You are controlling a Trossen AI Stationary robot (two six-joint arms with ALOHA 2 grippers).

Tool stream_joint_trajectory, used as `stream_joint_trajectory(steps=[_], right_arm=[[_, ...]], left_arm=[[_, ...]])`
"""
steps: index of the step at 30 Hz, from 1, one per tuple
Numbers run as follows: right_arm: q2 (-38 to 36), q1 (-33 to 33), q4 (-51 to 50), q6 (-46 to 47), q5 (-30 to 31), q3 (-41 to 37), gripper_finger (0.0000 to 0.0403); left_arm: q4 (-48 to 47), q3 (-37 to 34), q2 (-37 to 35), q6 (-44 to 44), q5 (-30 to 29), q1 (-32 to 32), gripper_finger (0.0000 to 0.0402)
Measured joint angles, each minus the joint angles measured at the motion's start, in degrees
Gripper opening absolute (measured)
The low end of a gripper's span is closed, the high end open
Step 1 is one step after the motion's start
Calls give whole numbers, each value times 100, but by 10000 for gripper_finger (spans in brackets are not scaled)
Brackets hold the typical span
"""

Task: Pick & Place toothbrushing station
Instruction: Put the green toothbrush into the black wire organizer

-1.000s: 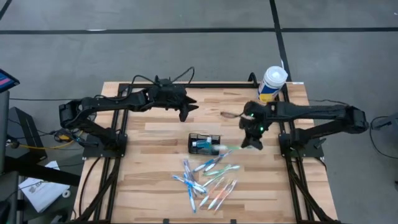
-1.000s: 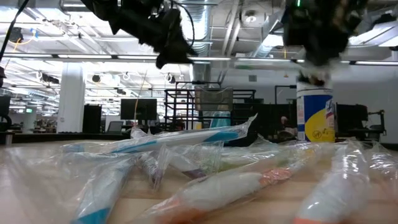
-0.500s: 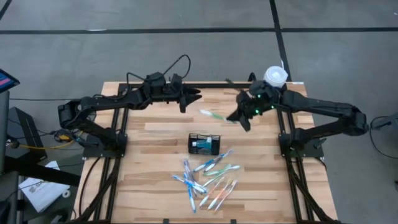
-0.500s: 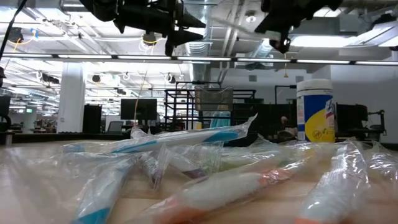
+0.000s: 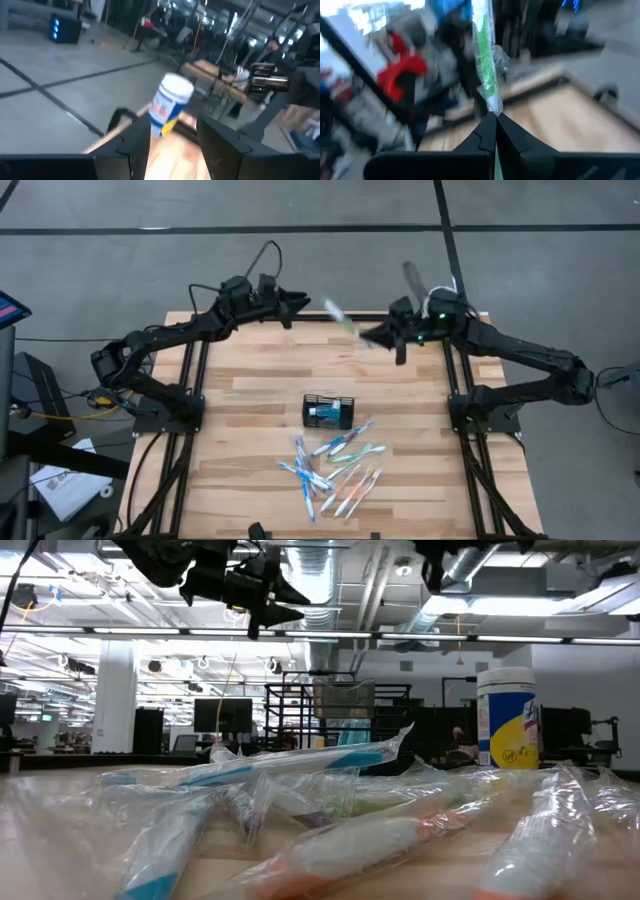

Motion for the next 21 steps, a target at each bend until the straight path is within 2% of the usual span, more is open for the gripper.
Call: stream_joint_trajectory(steps=[5,10,12,17,21], right_arm=[[97,-149,1715,164,437,-4,0],[522,-242,2112,288,529,-6,0],[728,-240,2437,323,528,-7,0],[1321,-242,4117,748,526,-7,0],[1552,-266,4401,1041,523,-8,0]], left_arm=[[1043,0,4,-648,609,-76,155],[2471,3,4,-1318,669,-409,155],[2583,4,4,-1429,661,-546,155],[2495,5,39,-1392,522,-812,155],[2325,-4,115,-1314,329,-857,155]])
